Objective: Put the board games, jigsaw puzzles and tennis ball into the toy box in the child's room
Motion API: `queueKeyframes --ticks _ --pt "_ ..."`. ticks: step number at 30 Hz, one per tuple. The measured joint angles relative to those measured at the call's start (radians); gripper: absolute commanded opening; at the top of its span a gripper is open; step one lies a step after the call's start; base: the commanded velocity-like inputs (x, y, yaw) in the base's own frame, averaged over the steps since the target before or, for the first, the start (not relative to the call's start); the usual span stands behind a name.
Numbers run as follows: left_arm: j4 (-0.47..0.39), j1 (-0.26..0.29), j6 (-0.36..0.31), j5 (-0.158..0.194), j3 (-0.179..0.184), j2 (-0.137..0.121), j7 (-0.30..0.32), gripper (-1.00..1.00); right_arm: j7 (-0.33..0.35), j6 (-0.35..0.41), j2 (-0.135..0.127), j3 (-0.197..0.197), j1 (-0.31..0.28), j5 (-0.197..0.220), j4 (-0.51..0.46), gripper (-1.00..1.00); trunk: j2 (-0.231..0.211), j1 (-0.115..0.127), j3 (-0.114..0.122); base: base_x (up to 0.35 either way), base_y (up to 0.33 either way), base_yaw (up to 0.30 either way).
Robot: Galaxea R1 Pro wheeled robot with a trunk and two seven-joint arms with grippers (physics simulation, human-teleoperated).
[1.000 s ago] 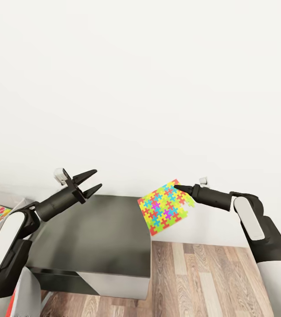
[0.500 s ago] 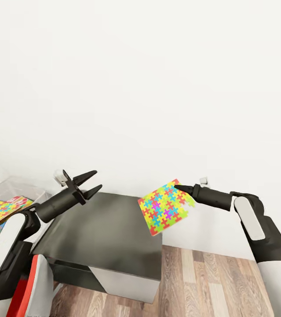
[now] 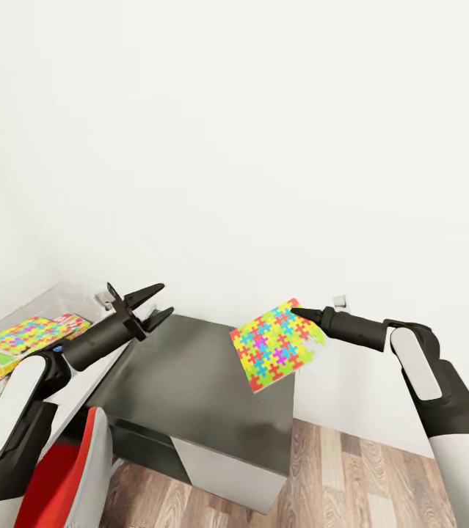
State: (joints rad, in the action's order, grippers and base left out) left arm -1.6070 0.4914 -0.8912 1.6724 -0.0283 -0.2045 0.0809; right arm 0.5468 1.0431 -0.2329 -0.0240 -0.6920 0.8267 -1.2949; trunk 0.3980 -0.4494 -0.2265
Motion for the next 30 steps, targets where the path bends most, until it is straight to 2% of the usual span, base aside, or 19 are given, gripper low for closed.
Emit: queueKeyframes --ticks 4,5,6,10,19,25,30 --pt "0.000 -0.001 -0.001 -0.001 -0.003 0.001 0.031 1.00 0.000 0.000 0.004 0.000 -0.001 0.000 0.005 -1.00 0.000 0.000 0.003 0.000 0.000 0.260" --pt "0.000 -0.001 -0.001 0.000 -0.004 -0.001 0.046 1.00 0.000 0.000 0.005 0.000 -0.003 0.000 0.006 -1.00 0.000 0.000 0.004 0.000 0.000 0.263" --pt "0.000 -0.001 -0.001 -0.001 -0.005 -0.003 0.092 1.00 0.000 0.000 0.008 0.002 -0.010 0.002 0.008 -1.00 0.000 0.000 0.005 0.000 0.000 0.264" --pt "-0.001 -0.002 -0.001 -0.002 -0.006 -0.005 0.128 1.00 0.000 0.000 0.013 0.004 -0.024 0.002 0.009 -1.00 0.000 0.000 0.007 0.000 0.000 0.266" --pt "0.000 -0.005 -0.003 -0.003 -0.013 -0.015 0.153 1.00 -0.001 0.000 0.024 0.005 -0.050 -0.001 0.012 -1.00 0.000 0.000 0.011 0.000 0.000 0.277" --pt "-0.001 -0.027 -0.011 -0.003 -0.055 -0.038 0.154 1.00 -0.002 0.000 0.050 0.007 -0.070 0.000 0.018 -1.00 0.000 0.000 0.012 0.000 0.000 0.284" --pt "0.000 -0.039 -0.014 -0.002 -0.073 -0.046 0.150 1.00 -0.008 0.000 0.071 0.009 -0.091 -0.001 0.029 -1.00 0.000 0.000 0.012 0.000 0.000 0.285"
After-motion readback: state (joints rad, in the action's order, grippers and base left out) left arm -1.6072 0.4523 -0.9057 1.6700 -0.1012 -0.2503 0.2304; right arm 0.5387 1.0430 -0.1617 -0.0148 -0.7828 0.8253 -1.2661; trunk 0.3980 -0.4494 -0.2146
